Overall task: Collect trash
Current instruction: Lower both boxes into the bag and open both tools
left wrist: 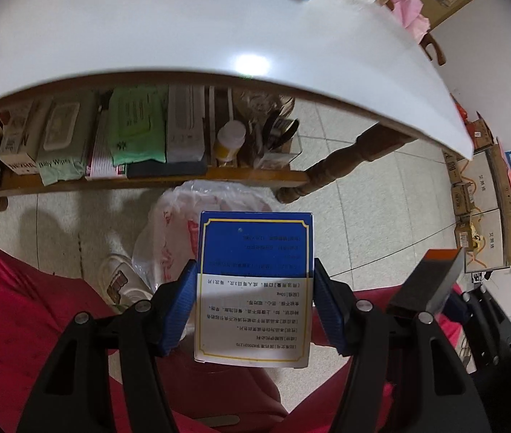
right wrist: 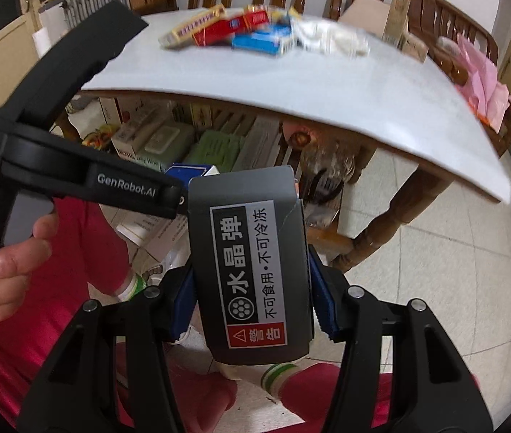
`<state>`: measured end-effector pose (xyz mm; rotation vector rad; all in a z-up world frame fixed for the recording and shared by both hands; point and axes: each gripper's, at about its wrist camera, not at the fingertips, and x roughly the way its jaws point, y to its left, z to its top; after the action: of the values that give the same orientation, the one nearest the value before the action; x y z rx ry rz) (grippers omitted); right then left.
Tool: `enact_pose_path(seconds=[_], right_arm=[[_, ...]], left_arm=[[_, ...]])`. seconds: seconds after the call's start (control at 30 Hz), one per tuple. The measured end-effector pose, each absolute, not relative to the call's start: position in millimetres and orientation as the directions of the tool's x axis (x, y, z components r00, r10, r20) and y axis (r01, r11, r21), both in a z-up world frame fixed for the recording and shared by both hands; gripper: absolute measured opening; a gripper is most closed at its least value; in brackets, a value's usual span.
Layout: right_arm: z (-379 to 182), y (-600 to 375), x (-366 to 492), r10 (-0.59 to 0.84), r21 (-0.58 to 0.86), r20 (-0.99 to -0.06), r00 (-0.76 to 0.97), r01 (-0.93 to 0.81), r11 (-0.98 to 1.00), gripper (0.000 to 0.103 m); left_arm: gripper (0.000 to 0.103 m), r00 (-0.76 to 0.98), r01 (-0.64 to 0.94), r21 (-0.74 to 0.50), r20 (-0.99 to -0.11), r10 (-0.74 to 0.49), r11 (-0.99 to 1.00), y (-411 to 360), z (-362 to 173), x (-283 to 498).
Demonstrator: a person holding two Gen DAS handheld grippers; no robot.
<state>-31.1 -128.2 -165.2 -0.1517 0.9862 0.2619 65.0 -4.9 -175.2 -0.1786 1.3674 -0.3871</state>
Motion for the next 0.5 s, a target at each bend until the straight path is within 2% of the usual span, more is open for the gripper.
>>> enact_pose_path(seconds=[0.5], right_arm=[[-245,-125,-1,0.162,0.078,-0.903,0.399,-0.217,0.973,0.054]], left_arm=[[0.060,0.028,0.101,-0.319,-0.946,-0.323,0.942,-9,-248,92]])
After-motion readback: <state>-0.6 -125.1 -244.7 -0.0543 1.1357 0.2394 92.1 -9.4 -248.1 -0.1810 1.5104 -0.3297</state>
